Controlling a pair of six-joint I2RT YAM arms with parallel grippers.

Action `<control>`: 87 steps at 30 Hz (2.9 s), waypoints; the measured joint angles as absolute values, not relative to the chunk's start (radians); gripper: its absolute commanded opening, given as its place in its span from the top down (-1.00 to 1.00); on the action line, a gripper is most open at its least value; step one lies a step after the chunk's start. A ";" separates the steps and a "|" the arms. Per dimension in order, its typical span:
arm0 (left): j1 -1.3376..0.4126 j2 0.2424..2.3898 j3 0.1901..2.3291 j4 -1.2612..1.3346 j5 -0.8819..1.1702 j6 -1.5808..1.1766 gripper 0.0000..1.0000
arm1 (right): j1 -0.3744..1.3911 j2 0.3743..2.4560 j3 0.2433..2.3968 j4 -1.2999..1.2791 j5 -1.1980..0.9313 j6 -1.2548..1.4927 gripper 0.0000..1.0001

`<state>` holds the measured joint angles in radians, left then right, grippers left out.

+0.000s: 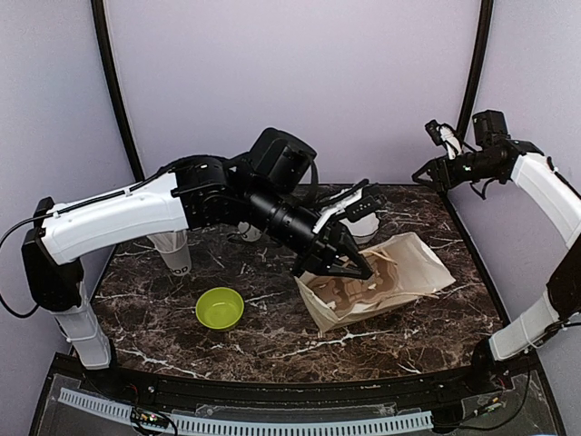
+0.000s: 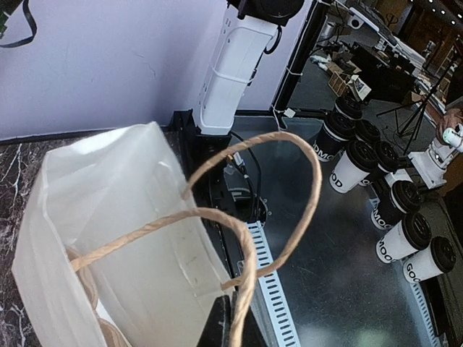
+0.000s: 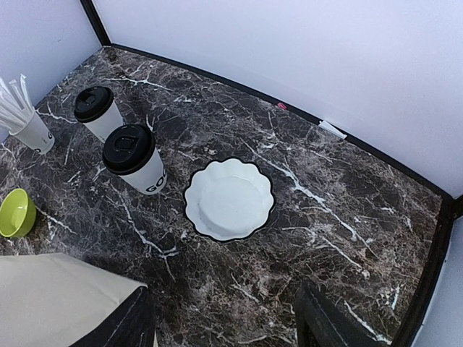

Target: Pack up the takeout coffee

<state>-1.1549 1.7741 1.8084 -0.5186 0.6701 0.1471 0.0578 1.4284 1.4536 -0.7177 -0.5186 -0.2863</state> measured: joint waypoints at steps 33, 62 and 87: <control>-1.266 1.905 1.981 -0.666 0.463 0.117 1.00 | 0.058 1.310 1.385 -0.780 -0.505 -0.327 -0.33; -0.932 2.117 2.245 -0.447 0.600 -0.046 -0.26 | 0.021 1.482 1.512 -0.822 -0.448 -0.328 -0.35; -0.929 1.956 2.117 -0.667 0.383 0.104 -0.41 | -0.047 1.468 1.691 -1.011 -0.678 -0.528 -0.36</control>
